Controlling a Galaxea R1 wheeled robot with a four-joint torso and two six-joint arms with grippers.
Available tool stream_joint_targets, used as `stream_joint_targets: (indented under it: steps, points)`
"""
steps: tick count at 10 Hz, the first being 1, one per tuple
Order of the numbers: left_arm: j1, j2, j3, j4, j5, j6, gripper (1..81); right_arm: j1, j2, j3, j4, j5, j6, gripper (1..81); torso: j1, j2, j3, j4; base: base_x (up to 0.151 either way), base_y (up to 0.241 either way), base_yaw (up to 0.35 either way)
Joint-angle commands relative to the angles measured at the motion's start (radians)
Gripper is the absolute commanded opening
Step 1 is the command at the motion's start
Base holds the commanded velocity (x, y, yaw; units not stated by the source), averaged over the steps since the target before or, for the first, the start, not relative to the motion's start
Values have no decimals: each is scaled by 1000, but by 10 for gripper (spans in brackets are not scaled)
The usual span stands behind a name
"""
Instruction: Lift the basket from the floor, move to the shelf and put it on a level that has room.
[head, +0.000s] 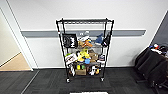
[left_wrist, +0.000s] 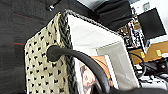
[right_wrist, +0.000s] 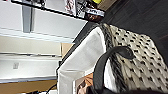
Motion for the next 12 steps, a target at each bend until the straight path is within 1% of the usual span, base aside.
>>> stream_joint_targets:
  steps: [1, 2, 3, 4, 6, 7, 8, 9, 10, 11, 12]
  points:
    - [-116, -26, 45, -13, 51, 11, 10, 102, -29, 65, -8, -17, 4, 10, -62, 96, 52, 0, 0, 0, 0]
    - [-115, -26, 45, -13, 51, 11, 10, 102, -27, 65, -8, -17, 4, 10, -84, 130, 67, 0, 0, 0, 0]
    - [-115, -26, 45, -14, 51, 11, 10, 102, -24, 63, -8, -17, 4, 10, -107, 164, 29, 0, 0, 0, 0]
    - [-115, -26, 45, -16, 51, 11, 10, 102, -23, 60, -8, -17, 4, 10, -64, 97, 38, 0, 0, 0, 0]
    - [-116, -23, 43, -16, 51, 11, 10, 100, -21, 62, -8, -17, 4, 10, -81, 121, 44, 0, 0, 0, 0]
    - [-115, -22, 43, -16, 51, 11, 10, 100, -21, 62, -8, -17, 4, 10, -83, 124, 95, 0, 0, 0, 0]
    - [-115, -22, 43, -16, 51, 11, 10, 100, -21, 63, -8, -17, 4, 10, -83, 122, 103, 0, 0, 0, 0]
    - [-115, -20, 43, -14, 52, 12, 10, 97, -20, 63, -8, -17, 4, 10, -83, 121, 120, 0, 0, 0, 0]
    - [-115, -17, 42, -11, 52, 12, 10, 97, -20, 60, -8, -15, 4, 10, -83, 120, 93, 0, 0, 0, 0]
    - [-115, -14, 35, -13, 54, 12, 10, 94, -20, 59, -8, -15, 4, 10, -84, 120, 123, 0, 0, 0, 0]
    - [-115, -16, 31, -11, 55, 12, 10, 92, -18, 60, -8, -15, 4, 10, -85, 119, 133, 0, 0, 0, 0]
